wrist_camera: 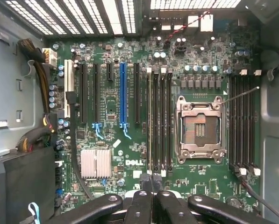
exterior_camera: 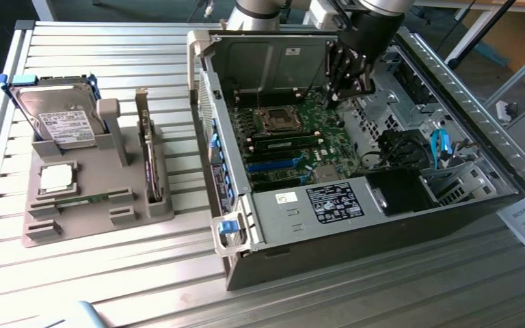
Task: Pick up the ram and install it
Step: 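Press down the ram until it locks into place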
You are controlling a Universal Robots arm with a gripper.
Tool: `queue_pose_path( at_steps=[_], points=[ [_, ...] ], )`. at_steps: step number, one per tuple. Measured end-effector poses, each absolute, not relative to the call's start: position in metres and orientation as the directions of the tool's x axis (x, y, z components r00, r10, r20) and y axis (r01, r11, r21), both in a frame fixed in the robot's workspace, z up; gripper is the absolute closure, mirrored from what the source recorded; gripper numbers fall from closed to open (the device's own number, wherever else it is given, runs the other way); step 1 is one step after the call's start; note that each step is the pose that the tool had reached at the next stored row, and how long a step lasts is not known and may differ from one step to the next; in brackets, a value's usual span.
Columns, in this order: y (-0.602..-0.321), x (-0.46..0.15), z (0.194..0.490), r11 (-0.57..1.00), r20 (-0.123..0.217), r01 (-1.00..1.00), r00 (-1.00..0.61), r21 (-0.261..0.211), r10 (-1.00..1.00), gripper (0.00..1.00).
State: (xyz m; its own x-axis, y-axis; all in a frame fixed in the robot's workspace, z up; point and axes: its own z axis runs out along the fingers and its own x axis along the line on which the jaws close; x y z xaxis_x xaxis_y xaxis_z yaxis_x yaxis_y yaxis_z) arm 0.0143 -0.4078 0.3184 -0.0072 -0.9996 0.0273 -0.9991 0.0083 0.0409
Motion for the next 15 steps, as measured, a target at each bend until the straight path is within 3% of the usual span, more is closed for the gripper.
queue_pose_path(
  at_steps=[15],
  points=[
    [-0.408,0.014,0.289,0.008,0.027,-0.999,-0.007,0.041,-1.0,0.89]
  ],
)
